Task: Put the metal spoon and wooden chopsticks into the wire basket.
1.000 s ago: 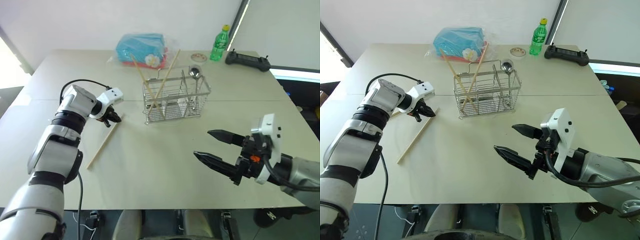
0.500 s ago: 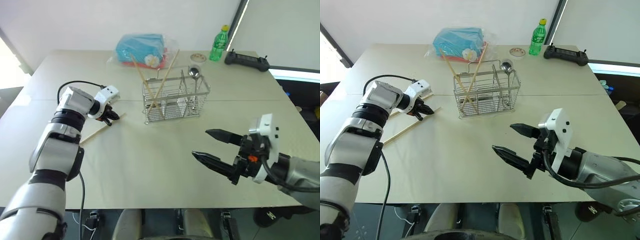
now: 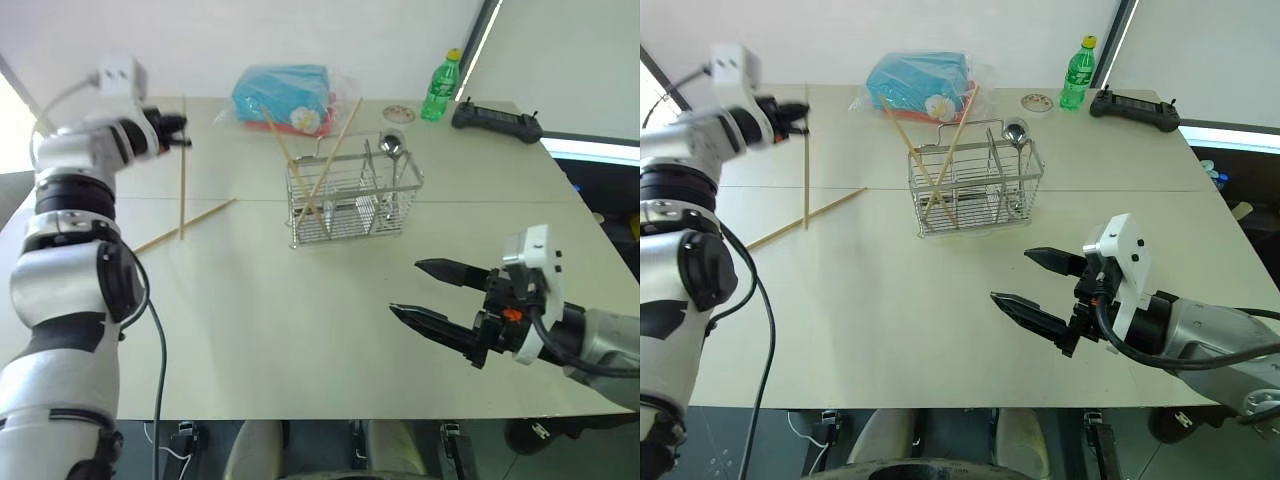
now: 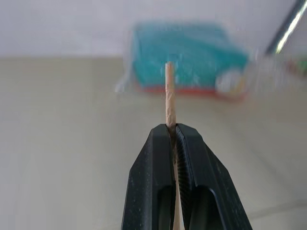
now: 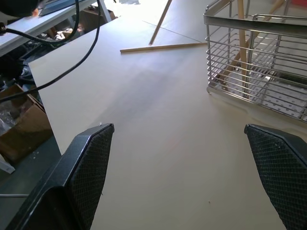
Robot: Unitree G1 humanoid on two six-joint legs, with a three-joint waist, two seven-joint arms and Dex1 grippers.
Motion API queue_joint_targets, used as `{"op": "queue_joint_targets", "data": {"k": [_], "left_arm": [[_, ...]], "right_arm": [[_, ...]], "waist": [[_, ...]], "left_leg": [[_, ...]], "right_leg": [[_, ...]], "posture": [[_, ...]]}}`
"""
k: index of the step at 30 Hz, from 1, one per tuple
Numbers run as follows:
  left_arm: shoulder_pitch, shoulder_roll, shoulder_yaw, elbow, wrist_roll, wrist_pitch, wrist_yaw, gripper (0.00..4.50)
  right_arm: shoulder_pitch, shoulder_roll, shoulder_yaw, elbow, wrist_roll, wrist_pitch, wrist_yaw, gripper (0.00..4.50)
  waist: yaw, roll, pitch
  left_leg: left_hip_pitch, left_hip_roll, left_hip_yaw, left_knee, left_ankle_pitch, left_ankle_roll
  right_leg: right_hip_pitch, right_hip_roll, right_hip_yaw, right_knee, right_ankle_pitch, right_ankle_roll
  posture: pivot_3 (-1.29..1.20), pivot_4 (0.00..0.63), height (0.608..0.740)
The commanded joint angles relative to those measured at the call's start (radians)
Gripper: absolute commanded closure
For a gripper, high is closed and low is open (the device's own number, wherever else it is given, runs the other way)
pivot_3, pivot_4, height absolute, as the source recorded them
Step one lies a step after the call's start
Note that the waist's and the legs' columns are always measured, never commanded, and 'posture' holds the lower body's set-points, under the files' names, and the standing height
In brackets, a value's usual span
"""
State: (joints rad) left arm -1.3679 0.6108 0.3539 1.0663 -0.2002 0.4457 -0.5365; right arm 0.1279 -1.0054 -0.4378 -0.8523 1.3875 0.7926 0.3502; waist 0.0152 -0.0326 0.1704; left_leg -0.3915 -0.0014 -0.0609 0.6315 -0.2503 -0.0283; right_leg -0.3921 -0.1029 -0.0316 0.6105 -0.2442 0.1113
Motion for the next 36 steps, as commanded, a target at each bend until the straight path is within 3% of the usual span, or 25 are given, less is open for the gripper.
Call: {"op": "queue_joint_targets", "data": {"k": [1, 10, 16, 36], "left_arm": [[-0.089, -0.047, 0.097, -0.189, -0.146, -0.072, 0.024, 4.44], [-0.063, -0.287, 0.053, -0.524, -0.263, -0.061, 0.116, 4.44], [0.073, -0.372, -0.125, -0.675, -0.199, -0.118, 0.048, 4.44], [0.374, -0.440, -0.261, -0.993, -0.213, -0.016, 0.094, 4.44]], "right_arm": [[-0.010, -0.018, -0.024, 0.003, 0.025, -0.006, 0.001, 0.00], [-0.025, -0.009, 0.001, 0.009, 0.032, -0.008, -0.020, 0.00], [-0.022, -0.007, -0.019, 0.006, 0.055, -0.016, -0.051, 0.00], [-0.020, -0.008, -0.045, 0.013, 0.103, -0.039, -0.125, 0.00]], "waist": [[0.001, -0.002, 0.001], [0.000, -0.002, 0.001], [-0.003, 0.001, -0.001], [-0.001, 0.001, -0.001]], "left_leg": [[0.000, 0.000, 0.000, 0.000, 0.000, 0.000], [0.002, -0.001, 0.001, 0.000, 0.001, -0.002], [0.003, -0.001, 0.002, 0.000, 0.001, -0.002], [0.001, -0.001, 0.001, 0.002, 0.001, -0.002]], "right_leg": [[0.000, 0.000, 0.000, 0.000, 0.000, 0.000], [0.003, -0.001, 0.000, -0.001, 0.000, 0.000], [0.002, 0.000, 0.001, -0.001, 0.000, 0.000], [0.003, 0.000, 0.002, -0.002, 0.000, -0.002]], "posture": [[0.00, 0.150, 0.720], [0.00, 0.150, 0.720], [0.00, 0.150, 0.720], [0.00, 0.150, 0.720]]}}
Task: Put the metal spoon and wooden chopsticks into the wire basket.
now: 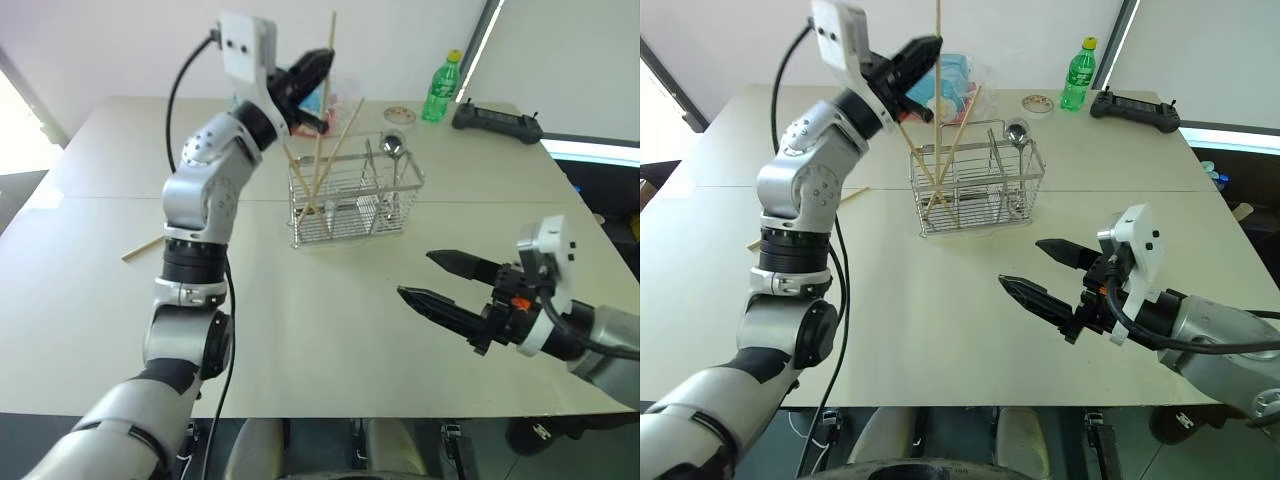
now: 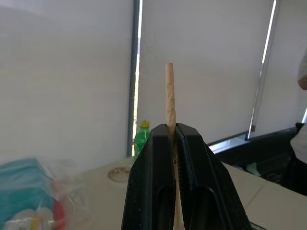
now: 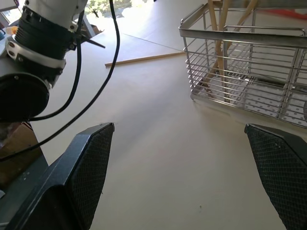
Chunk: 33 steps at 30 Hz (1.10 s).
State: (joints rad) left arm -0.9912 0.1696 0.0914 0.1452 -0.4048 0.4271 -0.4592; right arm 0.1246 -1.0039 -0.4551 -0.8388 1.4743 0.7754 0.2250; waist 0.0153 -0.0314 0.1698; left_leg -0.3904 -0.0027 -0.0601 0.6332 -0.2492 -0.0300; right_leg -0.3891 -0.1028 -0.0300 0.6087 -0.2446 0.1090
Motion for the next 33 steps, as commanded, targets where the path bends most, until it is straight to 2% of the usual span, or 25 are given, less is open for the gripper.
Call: {"op": "queue_joint_targets", "data": {"k": [1, 4, 10, 11, 15, 19, 22, 27, 31, 33], "left_arm": [[0.007, 0.003, 0.002, -0.082, -0.007, 0.004, 0.020, 4.44], [0.022, 0.007, 0.005, -0.098, -0.011, 0.012, 0.024, 3.42], [0.026, 0.012, 0.017, -0.113, -0.024, 0.028, 0.033, 0.34], [0.027, 0.015, 0.014, -0.115, -0.019, 0.023, 0.035, 0.04], [0.006, 0.069, 0.039, -0.104, -0.010, 0.035, 0.042, 0.04], [-0.127, 0.229, 0.138, 0.043, -0.065, 0.105, -0.008, 0.04], [-0.200, 0.365, 0.162, 0.221, -0.113, 0.174, -0.172, 0.04], [-0.153, 0.508, 0.043, 0.487, 0.040, -0.036, -0.444, 0.04], [-0.176, 0.550, -0.052, 0.728, 0.168, -0.148, -0.575, 0.04], [-0.175, 0.565, -0.116, 0.834, 0.263, -0.263, -0.605, 0.04]], "right_arm": [[-0.020, -0.010, -0.028, 0.000, 0.019, -0.022, -0.001, 0.00], [-0.036, -0.012, -0.024, 0.005, 0.025, -0.022, -0.006, 0.00], [-0.058, -0.016, -0.019, 0.014, 0.032, -0.016, -0.008, 0.00], [-0.060, -0.017, -0.018, 0.015, 0.032, -0.015, -0.007, 0.00], [-0.065, -0.019, -0.017, 0.017, 0.027, -0.013, -0.004, 0.00], [-0.062, -0.017, -0.022, 0.019, 0.025, -0.013, -0.003, 0.00], [-0.060, -0.010, -0.014, 0.020, 0.017, -0.014, 0.005, 0.00], [-0.073, 0.012, 0.034, 0.030, -0.025, -0.019, 0.015, 0.00], [-0.084, 0.023, 0.056, 0.031, -0.033, -0.024, 0.018, 0.00], [-0.085, 0.028, 0.062, 0.032, -0.041, -0.025, 0.020, 0.00]], "waist": [[-0.001, 0.000, 0.000], [0.000, 0.000, 0.000], [0.001, 0.000, 0.000], [0.001, 0.000, 0.000], [0.000, 0.000, 0.000], [-0.005, 0.000, 0.000], [-0.005, 0.001, 0.000], [0.003, 0.006, -0.003], [0.004, 0.004, -0.002], [-0.001, 0.004, -0.002]], "left_leg": [[0.000, 0.000, 0.000, 0.000, 0.000, 0.000], [0.000, 0.000, 0.000, -0.001, 0.000, 0.000], [0.000, 0.000, 0.000, 0.000, 0.000, 0.000], [0.000, 0.000, 0.000, 0.000, 0.000, 0.000], [0.000, 0.000, 0.000, 0.000, 0.000, 0.000], [0.000, 0.000, 0.000, -0.001, 0.000, 0.000], [0.001, 0.001, -0.001, -0.001, 0.000, 0.000], [0.002, 0.001, 0.000, -0.002, 0.000, 0.001], [-0.001, 0.001, -0.001, -0.001, 0.000, 0.001], [-0.002, 0.001, 0.000, -0.001, 0.000, 0.001]], "right_leg": [[0.000, 0.000, 0.000, 0.000, 0.000, 0.000], [0.000, 0.000, 0.000, 0.000, -0.001, -0.001], [0.000, 0.000, 0.000, 0.000, -0.001, -0.002], [0.000, 0.000, 0.000, 0.000, -0.001, -0.002], [0.000, 0.000, 0.000, 0.000, -0.001, -0.002], [-0.001, 0.001, 0.000, 0.000, -0.001, -0.002], [-0.002, 0.003, 0.000, 0.002, -0.001, -0.002], [0.000, 0.002, 0.000, 0.000, -0.002, -0.003], [-0.001, 0.001, 0.000, -0.002, -0.001, -0.005], [-0.001, 0.001, 0.000, -0.006, 0.001, -0.007]], "posture": [[0.00, 0.150, 0.720], [0.00, 0.150, 0.720], [0.00, 0.150, 0.720], [0.00, 0.150, 0.720], [0.00, 0.150, 0.720], [0.00, 0.150, 0.720], [0.00, 0.150, 0.720], [0.00, 0.150, 0.720], [0.00, 0.150, 0.720], [0.00, 0.150, 0.720]]}}
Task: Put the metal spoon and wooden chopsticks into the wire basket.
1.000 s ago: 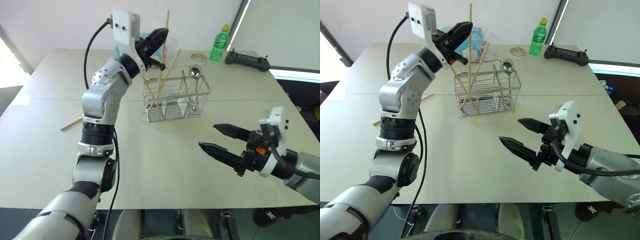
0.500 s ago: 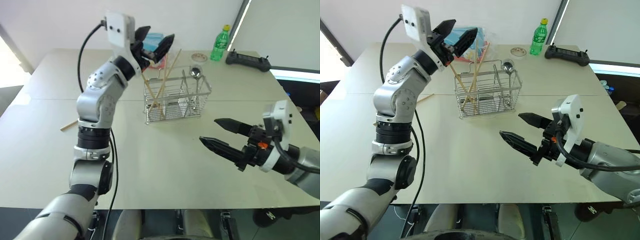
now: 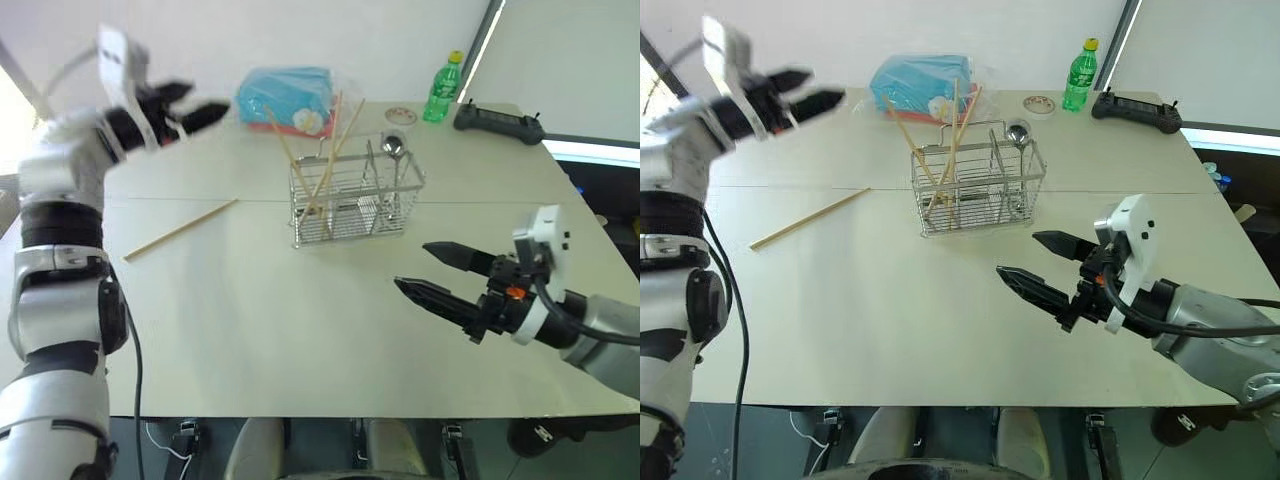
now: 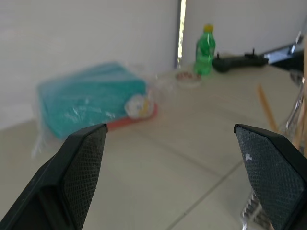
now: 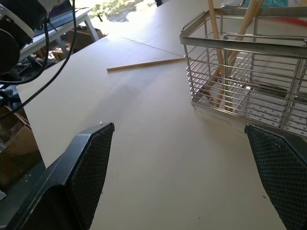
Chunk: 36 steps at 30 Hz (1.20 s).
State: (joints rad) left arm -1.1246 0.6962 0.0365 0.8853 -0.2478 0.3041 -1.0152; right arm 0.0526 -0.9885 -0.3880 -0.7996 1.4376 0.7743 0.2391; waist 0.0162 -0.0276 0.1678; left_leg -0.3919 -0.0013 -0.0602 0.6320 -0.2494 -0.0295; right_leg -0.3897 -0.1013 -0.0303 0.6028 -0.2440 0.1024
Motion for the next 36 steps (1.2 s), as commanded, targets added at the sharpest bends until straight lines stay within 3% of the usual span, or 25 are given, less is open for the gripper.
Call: {"op": "queue_joint_targets", "data": {"k": [1, 12, 26, 36], "left_arm": [[-0.042, 0.044, -0.087, 0.136, 0.145, -0.190, -0.054, 0.04], [-0.063, 0.011, -0.140, 0.381, 0.332, -0.374, 0.029, 0.04], [-0.004, -0.070, -0.142, 0.449, 0.449, -0.370, 0.216, 0.04], [0.001, -0.089, -0.169, 0.457, 0.506, -0.350, 0.204, 0.04]], "right_arm": [[-0.013, 0.015, -0.004, -0.006, -0.008, -0.024, 0.007, 0.00], [0.021, -0.003, -0.065, -0.018, 0.056, -0.015, -0.022, 0.00], [0.081, -0.094, -0.211, -0.031, 0.218, -0.017, -0.084, 0.00], [0.180, -0.082, -0.301, -0.081, 0.267, -0.017, -0.121, 0.00]], "waist": [[-0.002, 0.000, 0.000], [-0.001, 0.000, 0.000], [-0.002, -0.001, 0.000], [-0.001, -0.001, -0.001]], "left_leg": [[-0.001, 0.000, 0.000, 0.000, 0.000, 0.000], [-0.003, 0.000, 0.001, -0.002, -0.001, 0.002], [-0.001, 0.001, 0.001, -0.001, -0.001, 0.002], [-0.001, 0.001, 0.002, -0.001, -0.001, 0.002]], "right_leg": [[0.000, 0.000, 0.000, -0.002, 0.000, 0.000], [-0.001, 0.000, -0.001, -0.004, 0.003, 0.005], [0.000, -0.001, -0.001, -0.003, 0.003, 0.006], [0.001, -0.001, -0.001, -0.003, 0.004, 0.007]], "posture": [[0.00, 0.150, 0.720], [0.00, 0.150, 0.720], [0.00, 0.150, 0.720], [0.00, 0.150, 0.720]]}}
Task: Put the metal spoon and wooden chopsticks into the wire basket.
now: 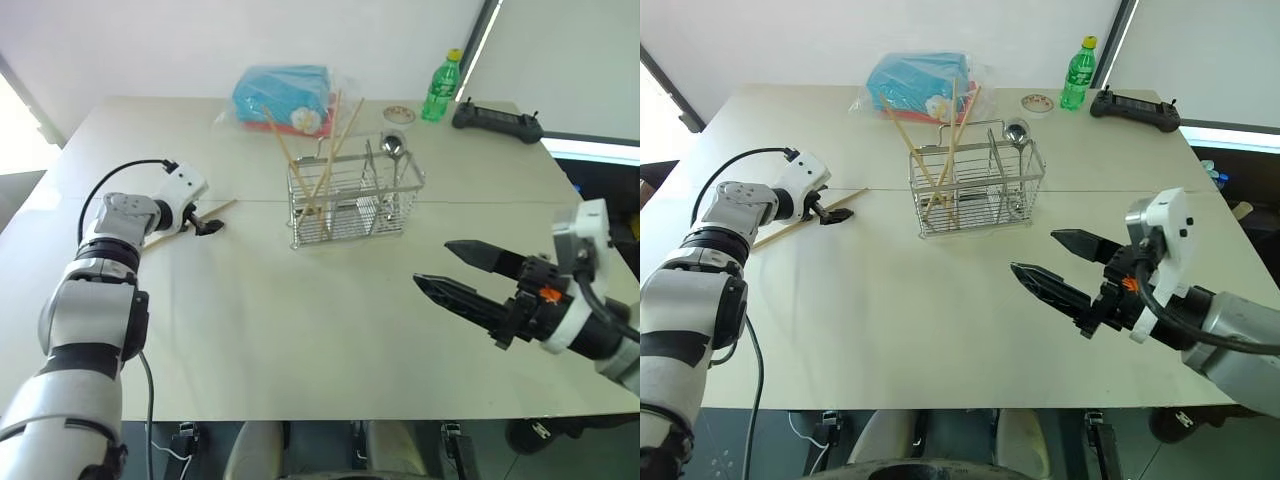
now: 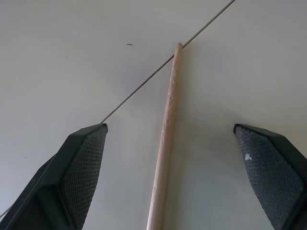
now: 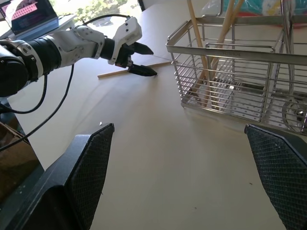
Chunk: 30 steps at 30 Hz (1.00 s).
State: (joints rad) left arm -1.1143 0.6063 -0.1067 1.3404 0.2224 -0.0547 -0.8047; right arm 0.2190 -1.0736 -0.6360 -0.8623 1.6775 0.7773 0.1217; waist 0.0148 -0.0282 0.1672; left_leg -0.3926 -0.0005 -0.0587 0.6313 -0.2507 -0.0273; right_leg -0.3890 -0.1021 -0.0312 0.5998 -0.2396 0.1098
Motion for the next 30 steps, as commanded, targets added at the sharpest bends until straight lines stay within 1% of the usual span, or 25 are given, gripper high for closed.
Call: {"op": "queue_joint_targets", "data": {"k": [1, 7, 16, 19, 21, 22, 26, 30], "left_arm": [[-0.009, -0.001, -0.027, 0.003, 0.040, 0.011, -0.006, 0.04], [0.001, -0.008, -0.032, 0.006, 0.056, 0.036, 0.002, 0.04], [0.015, 0.000, -0.035, 0.008, 0.072, 0.055, 0.011, 0.04], [0.017, -0.001, -0.033, 0.007, 0.070, 0.054, -0.002, 0.88], [0.016, -0.002, -0.032, 0.008, 0.069, 0.055, 0.001, 1.84], [0.017, -0.002, -0.032, 0.008, 0.067, 0.055, 0.002, 2.41], [0.012, -0.006, -0.033, 0.008, 0.063, 0.058, 0.003, 4.43], [0.008, -0.008, -0.032, 0.007, 0.061, 0.062, -0.003, 4.47]], "right_arm": [[0.020, 0.001, -0.059, -0.018, 0.029, -0.021, -0.003, 0.00], [0.025, -0.001, -0.075, -0.008, 0.045, -0.032, -0.014, 0.00], [0.032, 0.005, -0.078, 0.005, 0.031, -0.038, -0.010, 0.00], [0.032, 0.005, -0.074, 0.007, 0.027, -0.041, -0.010, 0.00], [0.031, 0.005, -0.071, 0.009, 0.024, -0.043, -0.010, 0.00], [0.030, 0.005, -0.068, 0.010, 0.022, -0.044, -0.010, 0.00], [0.024, 0.007, -0.053, 0.011, 0.011, -0.047, -0.012, 0.00], [0.017, 0.012, -0.040, 0.007, 0.004, -0.053, -0.014, 0.00]], "waist": [[0.000, 0.000, 0.000], [-0.001, 0.001, -0.002], [-0.002, 0.003, -0.004], [-0.002, 0.003, -0.004], [-0.002, 0.003, -0.004], [-0.002, 0.003, -0.004], [-0.001, 0.003, -0.004], [-0.001, 0.003, -0.004]], "left_leg": [[0.000, 0.000, 0.000, 0.000, 0.000, 0.000], [0.001, 0.000, 0.000, 0.000, 0.000, 0.000], [0.002, 0.000, 0.000, 0.000, 0.000, 0.000], [0.002, 0.001, 0.001, 0.000, 0.000, 0.000], [0.002, 0.001, 0.001, 0.000, 0.000, 0.000], [0.002, 0.001, 0.001, 0.000, 0.000, 0.000], [0.002, 0.001, 0.001, 0.000, 0.000, 0.000], [0.002, 0.001, 0.001, 0.001, 0.000, 0.000]], "right_leg": [[0.000, 0.000, 0.000, 0.000, 0.000, 0.000], [0.001, 0.000, 0.000, 0.000, 0.000, -0.001], [0.001, 0.000, 0.000, 0.001, 0.000, -0.001], [0.001, 0.000, 0.000, 0.001, 0.000, -0.001], [0.001, 0.000, 0.000, 0.001, 0.000, -0.001], [0.001, 0.000, 0.000, 0.001, 0.000, -0.001], [0.001, 0.000, 0.000, 0.001, 0.000, -0.002], [0.001, 0.000, 0.000, 0.001, 0.000, -0.002]], "posture": [[0.00, 0.150, 0.720], [0.00, 0.150, 0.720], [0.00, 0.150, 0.720], [0.00, 0.150, 0.720], [0.00, 0.150, 0.720], [0.00, 0.150, 0.720], [0.00, 0.150, 0.720], [0.00, 0.150, 0.720]]}}
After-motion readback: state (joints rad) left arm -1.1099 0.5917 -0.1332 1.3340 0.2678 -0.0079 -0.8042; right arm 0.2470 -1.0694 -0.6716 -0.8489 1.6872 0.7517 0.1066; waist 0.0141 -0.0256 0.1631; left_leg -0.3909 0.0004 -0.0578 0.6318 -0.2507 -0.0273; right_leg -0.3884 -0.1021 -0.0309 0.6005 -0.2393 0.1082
